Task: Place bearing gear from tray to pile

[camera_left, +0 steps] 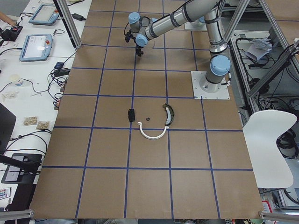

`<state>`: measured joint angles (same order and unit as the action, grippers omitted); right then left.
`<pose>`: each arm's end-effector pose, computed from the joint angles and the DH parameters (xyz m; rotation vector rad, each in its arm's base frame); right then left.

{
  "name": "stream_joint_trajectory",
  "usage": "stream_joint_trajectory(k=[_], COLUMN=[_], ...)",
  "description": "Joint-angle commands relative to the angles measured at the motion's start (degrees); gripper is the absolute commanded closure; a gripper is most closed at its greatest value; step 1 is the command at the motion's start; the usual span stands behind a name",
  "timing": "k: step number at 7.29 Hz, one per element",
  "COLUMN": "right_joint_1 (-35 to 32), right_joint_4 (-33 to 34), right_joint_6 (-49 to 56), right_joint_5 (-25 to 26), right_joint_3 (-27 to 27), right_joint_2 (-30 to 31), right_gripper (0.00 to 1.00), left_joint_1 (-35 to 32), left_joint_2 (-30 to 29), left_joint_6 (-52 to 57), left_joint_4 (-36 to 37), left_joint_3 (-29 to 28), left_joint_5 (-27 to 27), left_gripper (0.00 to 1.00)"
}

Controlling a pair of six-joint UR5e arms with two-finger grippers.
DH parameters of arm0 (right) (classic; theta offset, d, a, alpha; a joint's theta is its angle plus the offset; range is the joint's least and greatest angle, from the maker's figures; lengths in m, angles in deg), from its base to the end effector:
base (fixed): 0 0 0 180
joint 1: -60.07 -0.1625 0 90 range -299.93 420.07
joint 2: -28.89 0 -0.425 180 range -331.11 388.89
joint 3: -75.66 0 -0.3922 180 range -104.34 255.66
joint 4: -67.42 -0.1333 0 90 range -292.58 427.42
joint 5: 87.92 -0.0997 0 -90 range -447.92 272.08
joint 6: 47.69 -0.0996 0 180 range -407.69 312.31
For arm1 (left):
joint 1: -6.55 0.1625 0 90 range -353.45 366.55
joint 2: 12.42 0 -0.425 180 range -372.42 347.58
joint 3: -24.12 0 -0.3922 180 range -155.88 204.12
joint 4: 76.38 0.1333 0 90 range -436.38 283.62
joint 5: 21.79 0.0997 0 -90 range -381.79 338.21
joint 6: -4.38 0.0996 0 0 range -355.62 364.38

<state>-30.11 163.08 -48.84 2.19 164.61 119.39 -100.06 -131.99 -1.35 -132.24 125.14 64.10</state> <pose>0.1347 -0.4993 0.5118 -0.0267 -3.1348 0.1975 -0.3048 -0.5305 0.1670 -0.2865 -3.0738 -0.1921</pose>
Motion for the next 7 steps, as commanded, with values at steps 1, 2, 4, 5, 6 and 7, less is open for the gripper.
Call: stream_joint_trajectory(k=[1,2,4,5,6,7], right_joint_1=[0.0,0.0,0.0,0.0,0.0,0.0], right_joint_4=[0.4,0.4,0.6,0.6,0.6,0.6], right_joint_6=[0.0,0.0,0.2,0.3,0.2,0.3], right_joint_5=[0.0,0.1,0.0,0.0,0.0,0.0], right_joint_3=[0.4,0.5,0.5,0.5,0.5,0.5], right_joint_2=[0.0,0.0,0.0,-0.1,0.0,0.0], right_gripper=[0.00,0.00,0.00,0.00,0.00,0.00], left_joint_1=[0.0,0.0,0.0,0.0,0.0,0.0], left_joint_2=[-0.1,-0.1,-0.1,-0.1,0.0,0.0], left_joint_6=[0.0,0.1,0.1,0.1,0.1,0.2], left_joint_4=[0.0,-0.1,-0.4,-0.6,-0.5,-0.5], left_joint_3=[0.1,0.1,0.1,0.1,0.0,-0.1], left_joint_5=[0.1,0.0,0.1,0.1,0.2,0.2], left_gripper=[0.24,0.44,0.74,1.00,1.00,1.00])
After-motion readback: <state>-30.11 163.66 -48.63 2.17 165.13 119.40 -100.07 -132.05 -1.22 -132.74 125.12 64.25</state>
